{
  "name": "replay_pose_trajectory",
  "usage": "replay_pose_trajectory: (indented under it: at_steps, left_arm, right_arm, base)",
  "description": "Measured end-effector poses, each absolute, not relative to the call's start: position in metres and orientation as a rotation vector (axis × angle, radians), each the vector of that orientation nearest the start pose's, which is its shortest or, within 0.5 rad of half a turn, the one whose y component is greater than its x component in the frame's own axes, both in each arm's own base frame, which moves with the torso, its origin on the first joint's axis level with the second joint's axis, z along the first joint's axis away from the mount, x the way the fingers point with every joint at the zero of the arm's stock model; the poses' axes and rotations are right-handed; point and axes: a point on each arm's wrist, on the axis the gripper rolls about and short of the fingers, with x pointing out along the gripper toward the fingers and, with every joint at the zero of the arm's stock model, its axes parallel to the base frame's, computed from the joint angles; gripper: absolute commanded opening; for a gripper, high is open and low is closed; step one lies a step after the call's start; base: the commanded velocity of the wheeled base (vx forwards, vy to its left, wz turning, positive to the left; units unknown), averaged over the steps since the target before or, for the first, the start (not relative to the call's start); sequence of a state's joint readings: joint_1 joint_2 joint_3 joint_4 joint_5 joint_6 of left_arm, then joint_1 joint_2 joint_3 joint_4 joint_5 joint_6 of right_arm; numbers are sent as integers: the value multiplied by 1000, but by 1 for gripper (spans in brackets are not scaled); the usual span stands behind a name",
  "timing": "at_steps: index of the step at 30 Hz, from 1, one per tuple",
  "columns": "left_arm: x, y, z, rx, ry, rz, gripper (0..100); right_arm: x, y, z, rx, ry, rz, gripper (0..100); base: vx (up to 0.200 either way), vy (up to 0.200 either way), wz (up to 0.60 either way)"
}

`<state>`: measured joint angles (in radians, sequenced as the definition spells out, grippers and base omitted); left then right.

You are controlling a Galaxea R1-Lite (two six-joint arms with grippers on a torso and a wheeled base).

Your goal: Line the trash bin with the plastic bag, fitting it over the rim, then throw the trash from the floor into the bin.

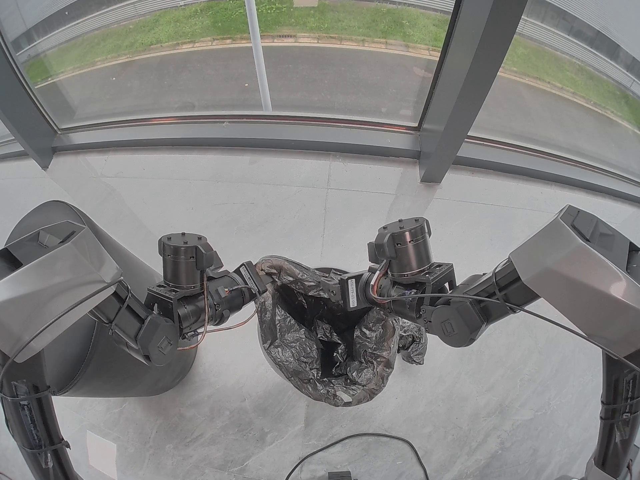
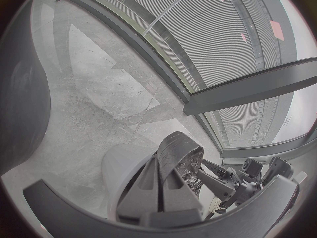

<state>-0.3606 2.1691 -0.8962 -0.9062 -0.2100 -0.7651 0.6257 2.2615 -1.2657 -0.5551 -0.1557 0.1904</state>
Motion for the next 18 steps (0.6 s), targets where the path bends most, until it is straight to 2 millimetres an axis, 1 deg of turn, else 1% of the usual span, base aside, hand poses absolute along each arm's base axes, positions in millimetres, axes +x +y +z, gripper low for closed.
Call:
replay_pose_trajectory:
  at_steps: [6, 14, 18]
  left_arm:
    - [361, -141, 67, -707, 566, -394, 0]
    - [361, -141, 66, -707, 567, -394, 0]
    - [361, -141, 66, -707, 566, -394, 0]
  right_arm:
    - [355, 258, 84, 15, 453, 430, 100]
    - [340, 268, 84, 2, 464, 466, 100]
    - [338, 270, 83, -3, 467, 472, 100]
  base:
    - [0, 0, 0]
    - [0, 0, 0]
    - [0, 0, 0]
